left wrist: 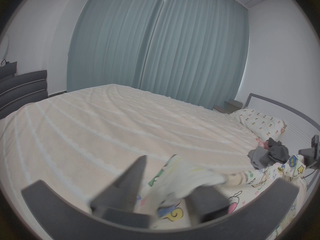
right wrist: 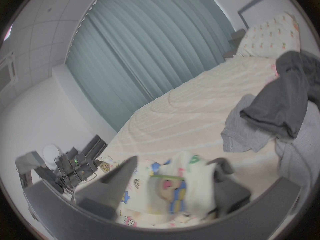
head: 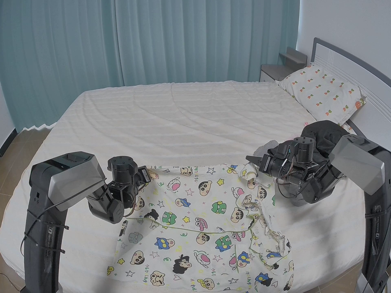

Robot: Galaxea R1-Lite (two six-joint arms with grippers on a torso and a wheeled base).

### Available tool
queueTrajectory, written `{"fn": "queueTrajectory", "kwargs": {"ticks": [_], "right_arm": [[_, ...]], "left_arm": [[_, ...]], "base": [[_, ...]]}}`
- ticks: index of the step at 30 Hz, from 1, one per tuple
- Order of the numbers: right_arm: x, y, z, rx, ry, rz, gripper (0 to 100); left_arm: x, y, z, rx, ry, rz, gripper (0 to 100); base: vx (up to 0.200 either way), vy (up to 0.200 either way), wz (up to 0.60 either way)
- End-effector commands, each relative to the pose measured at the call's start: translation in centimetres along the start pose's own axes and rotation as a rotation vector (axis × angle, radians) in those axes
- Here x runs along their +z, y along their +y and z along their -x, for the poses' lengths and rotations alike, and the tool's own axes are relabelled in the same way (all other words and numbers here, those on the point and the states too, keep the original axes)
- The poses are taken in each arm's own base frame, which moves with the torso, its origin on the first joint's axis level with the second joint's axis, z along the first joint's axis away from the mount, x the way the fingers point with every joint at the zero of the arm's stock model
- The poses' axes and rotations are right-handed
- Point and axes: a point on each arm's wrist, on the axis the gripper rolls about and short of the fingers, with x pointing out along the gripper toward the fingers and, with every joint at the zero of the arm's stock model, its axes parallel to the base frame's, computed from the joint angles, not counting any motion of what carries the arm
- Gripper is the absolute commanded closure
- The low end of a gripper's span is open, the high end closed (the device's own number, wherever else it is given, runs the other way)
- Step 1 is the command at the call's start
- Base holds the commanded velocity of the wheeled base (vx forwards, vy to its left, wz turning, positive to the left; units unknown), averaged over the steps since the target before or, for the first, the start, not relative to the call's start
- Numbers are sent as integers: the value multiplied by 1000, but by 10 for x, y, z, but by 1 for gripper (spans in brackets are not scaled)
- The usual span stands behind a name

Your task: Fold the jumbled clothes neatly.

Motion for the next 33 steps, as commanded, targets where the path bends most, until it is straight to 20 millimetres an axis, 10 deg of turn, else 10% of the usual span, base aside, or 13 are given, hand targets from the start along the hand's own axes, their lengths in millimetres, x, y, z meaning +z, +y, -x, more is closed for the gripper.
{"fn": "queueTrajectory", "kwargs": {"ticks": [1,18,33], "right_arm": [[-6,-20,-24,-9,-20,-121,0],[29,-35,-51,-171,-98,-483,0],[49,-49,-34,-407,62,-626,0]], "left_arm": [[-17,13,-26,61,-9,-13,0],[-25,25,-38,114,-24,-34,0],[-17,23,7,91,72,-71,0]], "base": [[0,0,0],[0,0,0],[0,0,0]]}}
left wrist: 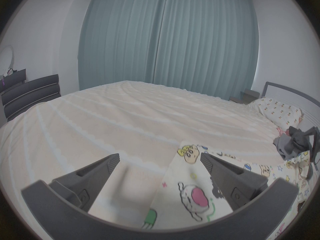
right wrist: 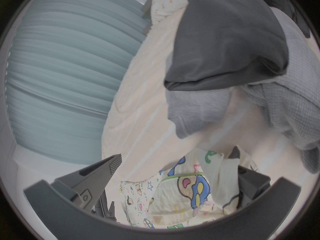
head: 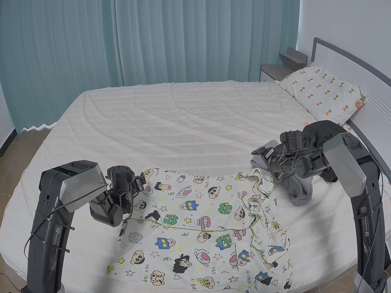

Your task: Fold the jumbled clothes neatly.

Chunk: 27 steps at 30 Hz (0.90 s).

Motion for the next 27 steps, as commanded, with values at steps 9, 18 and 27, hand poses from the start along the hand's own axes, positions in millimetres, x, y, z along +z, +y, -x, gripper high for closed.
{"fn": "queueTrajectory", "kwargs": {"ticks": [9,18,27], "right_arm": [[19,0,25,-160,-17,148,0],[7,-12,52,-272,77,197,0],[-24,-44,60,-263,96,271,0]], "left_arm": [[23,-2,42,-41,5,-8,0],[19,5,63,-54,9,-12,0],[42,0,102,-134,-2,162,0]], "base": [[0,0,0],[0,0,0],[0,0,0]]}}
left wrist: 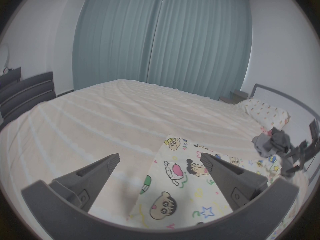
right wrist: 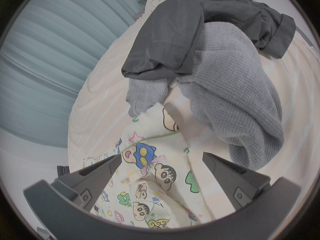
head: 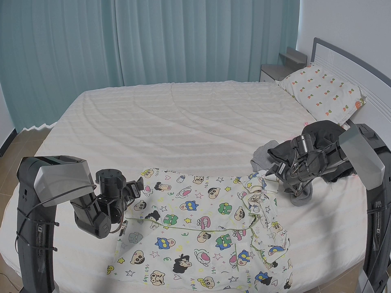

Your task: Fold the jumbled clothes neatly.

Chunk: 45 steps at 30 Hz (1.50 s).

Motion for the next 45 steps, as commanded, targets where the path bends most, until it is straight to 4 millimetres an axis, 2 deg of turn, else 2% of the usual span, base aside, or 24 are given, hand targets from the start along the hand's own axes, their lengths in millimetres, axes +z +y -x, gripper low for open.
{"fn": "queueTrajectory", "kwargs": {"ticks": [1,8,14,21,25,26,30,34,35,39,45], "right_arm": [[-22,-12,0,19,-9,82,0],[-29,-9,-30,38,-35,127,0],[-29,-7,-46,35,-55,150,0],[-12,10,-46,98,-111,125,0],[-1,23,-38,143,-142,36,0],[6,30,-30,167,-157,16,0],[17,36,-25,204,-161,2,0],[27,40,-29,217,-169,-43,0],[38,47,-34,251,-195,-95,0],[56,52,-40,278,-254,-118,0],[63,53,-35,274,-315,-177,0]], "left_arm": [[21,-11,32,-63,-18,119,0],[19,-26,57,-120,17,230,0],[15,-27,60,-124,30,230,0],[15,-26,60,-122,30,230,0],[14,-26,60,-118,33,230,0],[13,-25,61,-118,38,230,0],[13,-25,61,-115,40,229,0],[13,-25,61,-115,39,229,0],[13,-25,61,-115,39,229,0],[13,-25,61,-112,38,229,0],[13,-23,60,-105,35,229,0]], "base": [[0,0,0],[0,0,0],[0,0,0],[0,0,0],[0,0,0],[0,0,0],[0,0,0],[0,0,0],[0,0,0],[0,0,0],[0,0,0]]}}
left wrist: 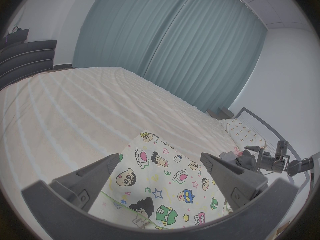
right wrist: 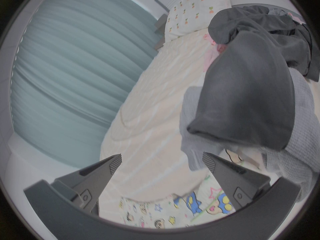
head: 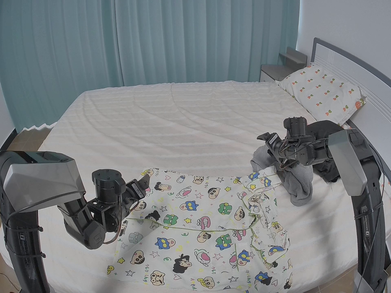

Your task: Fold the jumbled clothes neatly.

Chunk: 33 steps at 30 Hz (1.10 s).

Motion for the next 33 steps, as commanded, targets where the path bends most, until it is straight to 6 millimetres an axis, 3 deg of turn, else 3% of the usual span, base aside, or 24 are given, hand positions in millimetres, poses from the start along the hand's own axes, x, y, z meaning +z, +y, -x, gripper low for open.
{"fn": "queueTrajectory", "kwargs": {"ticks": [1,5,10,13,25,29,33], "right_arm": [[-3,-15,-6,-49,-1,5,0],[-8,-25,14,-106,64,85,0],[-45,-35,28,-172,186,104,0],[-58,-42,29,-201,220,109,0],[-80,-49,20,-230,260,87,0],[-90,-56,11,-243,270,96,0],[-91,-55,-12,-218,223,106,0]], "left_arm": [[0,1,-1,5,-2,0,0],[0,1,0,6,-1,-1,0],[-3,5,3,18,14,-5,0],[-5,7,6,24,26,-8,0],[-8,13,15,3,-2,3,0],[-9,12,15,2,-2,2,0],[-8,11,14,-1,-3,3,0]], "base": [[0,0,0],[0,0,0],[0,0,0],[0,0,0],[0,0,0],[0,0,0],[0,0,0]]}}
